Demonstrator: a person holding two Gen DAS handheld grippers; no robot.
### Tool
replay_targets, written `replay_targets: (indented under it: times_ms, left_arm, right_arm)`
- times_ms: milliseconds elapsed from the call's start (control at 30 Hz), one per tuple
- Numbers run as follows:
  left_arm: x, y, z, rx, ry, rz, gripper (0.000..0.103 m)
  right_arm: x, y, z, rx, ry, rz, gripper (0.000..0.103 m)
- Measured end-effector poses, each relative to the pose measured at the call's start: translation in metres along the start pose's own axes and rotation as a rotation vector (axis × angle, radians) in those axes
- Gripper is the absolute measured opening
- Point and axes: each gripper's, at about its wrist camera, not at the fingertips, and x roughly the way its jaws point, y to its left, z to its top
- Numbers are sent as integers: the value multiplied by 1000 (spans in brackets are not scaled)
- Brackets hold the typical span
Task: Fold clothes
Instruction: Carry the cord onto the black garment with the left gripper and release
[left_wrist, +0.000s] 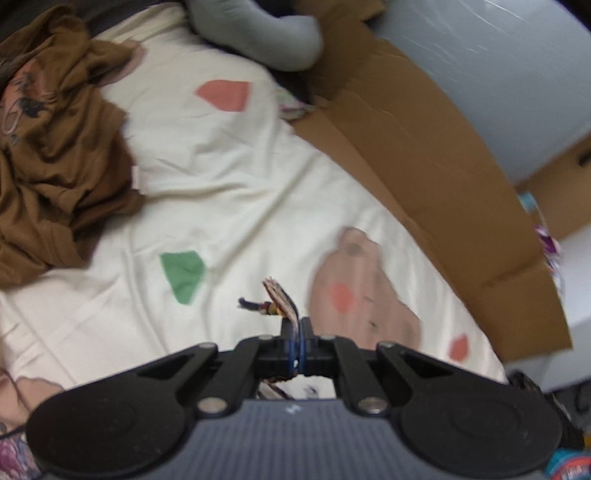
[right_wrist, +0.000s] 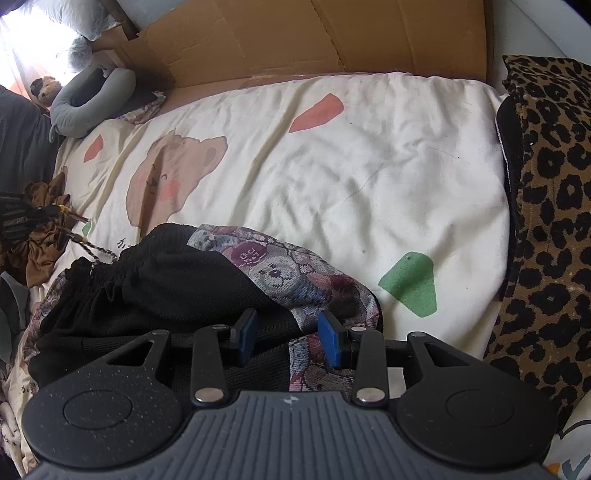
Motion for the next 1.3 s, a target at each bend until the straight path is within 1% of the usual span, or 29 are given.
replay_targets:
  times_ms: [200,333,533,700,867,1067,1133,1167,1200,1267,1300]
  left_arm:
    - [-37,-38,-16,117,64,-98,2]
    - [-62,-59,-28,189,117,-121,2]
    - [-85,-70,-46,229,197,-147,2]
    - [-89,-70,-64,252,318,-173,2]
    - [-84,-72,-87,286,433,-205,2]
    - [-75,-78,-103,318,516,-250,3]
    - [-73,-80,-109,331,549,-257,10]
    - [-72,-81,-112,338,564,-260,17]
    - [-71,-81,-114,344,573,-260,27]
    - [-71,-80,-118,355,585,-261,38]
    - [-70,-78,-117,356,585,-261,39]
  right_arm:
    - [-2,0,0,5,-14,4,43]
    - [-3,1,0,13,-30,12,43]
    - [-6,0,-1,34,-52,19,43]
    - [-6,0,-4,39,-51,20,43]
    - [-5,0,-8,41,-45,18,43]
    - [-3,-1,-7,42,-43,6,43]
    - [-3,0,-6,37,-44,5,43]
    - [-3,0,-6,35,-45,5,43]
    - [-4,0,-6,33,-44,5,43]
    - [-4,0,-6,31,-44,3,43]
    - [-4,0,-6,30,-42,2,43]
